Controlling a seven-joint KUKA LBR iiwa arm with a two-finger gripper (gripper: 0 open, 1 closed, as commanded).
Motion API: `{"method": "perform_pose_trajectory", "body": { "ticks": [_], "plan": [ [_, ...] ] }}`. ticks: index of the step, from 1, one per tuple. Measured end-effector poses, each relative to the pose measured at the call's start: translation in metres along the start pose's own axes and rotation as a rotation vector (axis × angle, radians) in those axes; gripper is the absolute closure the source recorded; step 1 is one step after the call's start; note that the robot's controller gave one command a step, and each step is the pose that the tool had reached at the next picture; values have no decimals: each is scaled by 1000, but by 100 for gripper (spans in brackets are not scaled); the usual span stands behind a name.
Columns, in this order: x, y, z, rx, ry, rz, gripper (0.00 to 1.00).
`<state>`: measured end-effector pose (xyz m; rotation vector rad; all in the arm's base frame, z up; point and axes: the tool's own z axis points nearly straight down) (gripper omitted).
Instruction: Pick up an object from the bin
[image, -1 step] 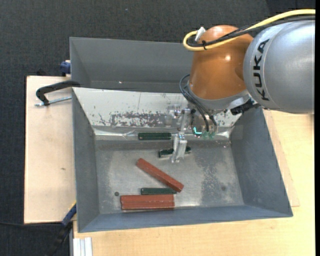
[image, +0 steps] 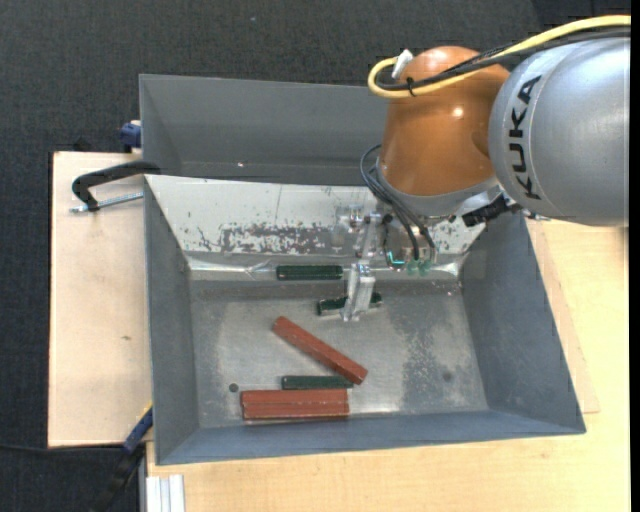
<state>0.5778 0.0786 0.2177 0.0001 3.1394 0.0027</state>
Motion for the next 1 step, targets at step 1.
{"method": "perform_pose_trajectory", "body": {
  "ticks": [1],
  "plan": [
    [4, -13, 40, -1, -4, 85, 0]
  ]
}}
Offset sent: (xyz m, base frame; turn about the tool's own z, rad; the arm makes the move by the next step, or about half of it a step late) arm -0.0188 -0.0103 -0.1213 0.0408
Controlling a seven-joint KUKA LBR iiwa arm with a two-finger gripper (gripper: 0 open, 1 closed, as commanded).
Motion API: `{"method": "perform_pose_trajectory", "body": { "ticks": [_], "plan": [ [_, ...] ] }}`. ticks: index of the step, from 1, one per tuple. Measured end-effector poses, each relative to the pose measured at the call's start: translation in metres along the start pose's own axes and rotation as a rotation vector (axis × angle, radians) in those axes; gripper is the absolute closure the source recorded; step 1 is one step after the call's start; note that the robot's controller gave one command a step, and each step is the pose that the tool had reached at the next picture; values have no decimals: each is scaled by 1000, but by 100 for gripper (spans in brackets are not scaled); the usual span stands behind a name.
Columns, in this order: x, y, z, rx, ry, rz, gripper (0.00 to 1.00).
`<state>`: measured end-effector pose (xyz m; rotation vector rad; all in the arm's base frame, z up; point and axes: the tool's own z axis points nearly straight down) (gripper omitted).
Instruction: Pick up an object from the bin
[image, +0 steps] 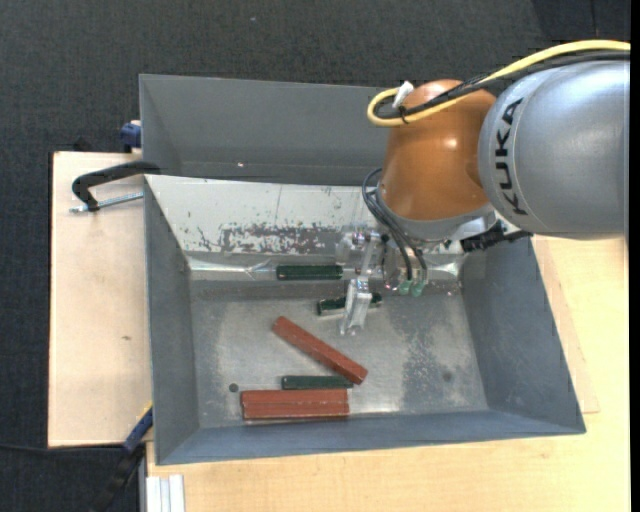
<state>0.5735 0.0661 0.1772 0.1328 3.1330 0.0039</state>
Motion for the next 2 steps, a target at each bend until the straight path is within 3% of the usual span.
{"method": "perform_pose_trajectory", "body": {
  "ticks": [1, 2],
  "plan": [
    [10, 0, 63, 1, 1, -26, 0],
    [3, -2, 95, 1, 4, 88, 0]
  ]
}}
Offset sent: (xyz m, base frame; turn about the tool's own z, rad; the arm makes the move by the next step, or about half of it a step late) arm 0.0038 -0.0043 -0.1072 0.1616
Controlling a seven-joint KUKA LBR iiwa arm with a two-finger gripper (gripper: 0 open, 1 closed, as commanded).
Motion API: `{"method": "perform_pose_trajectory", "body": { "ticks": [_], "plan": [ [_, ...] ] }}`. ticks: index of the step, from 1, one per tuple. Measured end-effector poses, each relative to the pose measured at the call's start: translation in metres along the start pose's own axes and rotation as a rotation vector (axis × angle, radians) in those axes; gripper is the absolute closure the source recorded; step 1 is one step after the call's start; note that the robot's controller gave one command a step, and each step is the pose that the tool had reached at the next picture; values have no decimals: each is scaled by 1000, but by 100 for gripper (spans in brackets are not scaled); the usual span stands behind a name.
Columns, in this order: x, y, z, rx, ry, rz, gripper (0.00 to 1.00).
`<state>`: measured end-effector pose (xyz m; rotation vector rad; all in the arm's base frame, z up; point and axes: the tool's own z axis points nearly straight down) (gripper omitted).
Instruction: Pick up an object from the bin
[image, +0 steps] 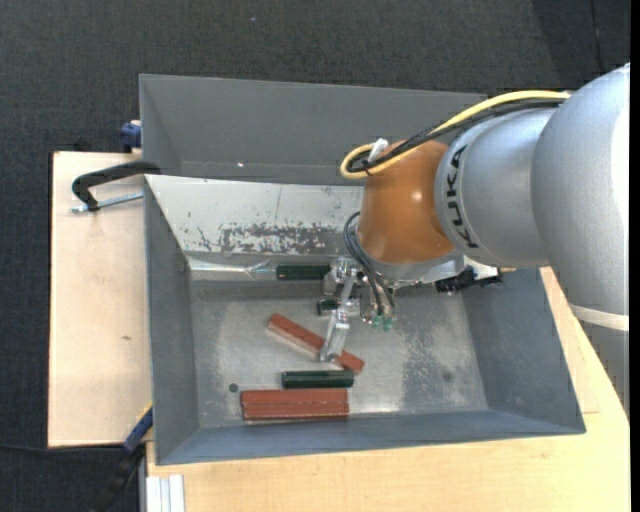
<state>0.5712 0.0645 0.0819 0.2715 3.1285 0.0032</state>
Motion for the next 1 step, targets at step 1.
{"method": "perform_pose_trajectory", "body": {
  "ticks": [1],
  "plan": [
    [72, 15, 7, -2, 0, 156, 100]
  ]
}}
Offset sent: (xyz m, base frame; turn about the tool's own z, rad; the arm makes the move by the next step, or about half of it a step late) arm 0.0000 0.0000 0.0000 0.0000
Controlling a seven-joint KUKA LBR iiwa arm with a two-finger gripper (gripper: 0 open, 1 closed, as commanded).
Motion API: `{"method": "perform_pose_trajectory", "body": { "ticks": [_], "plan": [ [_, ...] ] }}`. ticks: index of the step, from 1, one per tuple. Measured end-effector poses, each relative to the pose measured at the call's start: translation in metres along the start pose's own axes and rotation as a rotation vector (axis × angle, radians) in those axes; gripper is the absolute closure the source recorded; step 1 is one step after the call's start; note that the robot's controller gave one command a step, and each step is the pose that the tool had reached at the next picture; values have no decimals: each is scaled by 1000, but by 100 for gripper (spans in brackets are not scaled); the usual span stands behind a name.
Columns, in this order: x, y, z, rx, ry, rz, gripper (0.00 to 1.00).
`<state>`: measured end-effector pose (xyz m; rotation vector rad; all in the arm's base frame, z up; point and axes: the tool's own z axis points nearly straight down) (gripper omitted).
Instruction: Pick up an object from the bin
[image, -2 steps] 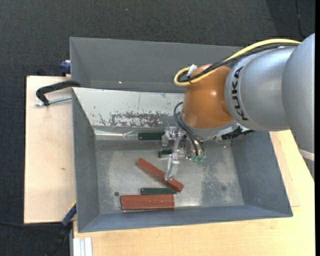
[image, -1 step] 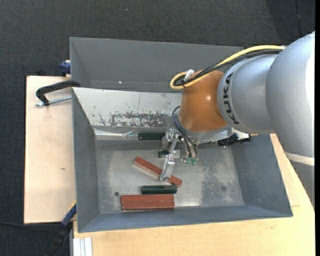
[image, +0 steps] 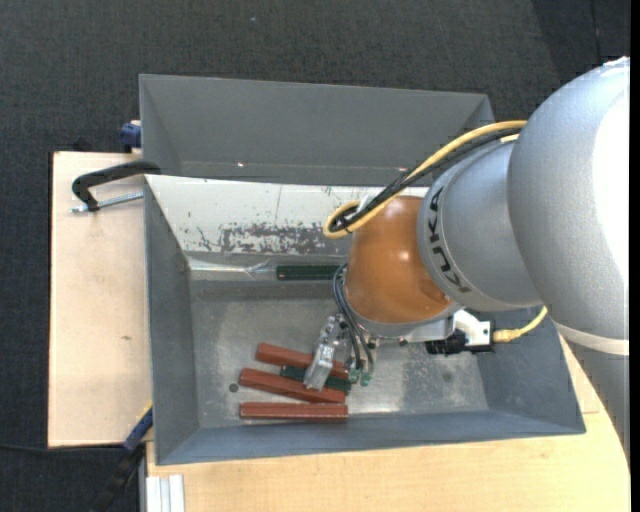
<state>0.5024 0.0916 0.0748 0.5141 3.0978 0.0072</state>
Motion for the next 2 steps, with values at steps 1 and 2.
{"method": "perform_pose_trajectory", "body": {
  "ticks": [1, 2],
  "plan": [
    [0, 0, 0, 0, 0, 1, 100],
    [-1, -10, -148, 2, -3, 31, 100]
  ]
}}
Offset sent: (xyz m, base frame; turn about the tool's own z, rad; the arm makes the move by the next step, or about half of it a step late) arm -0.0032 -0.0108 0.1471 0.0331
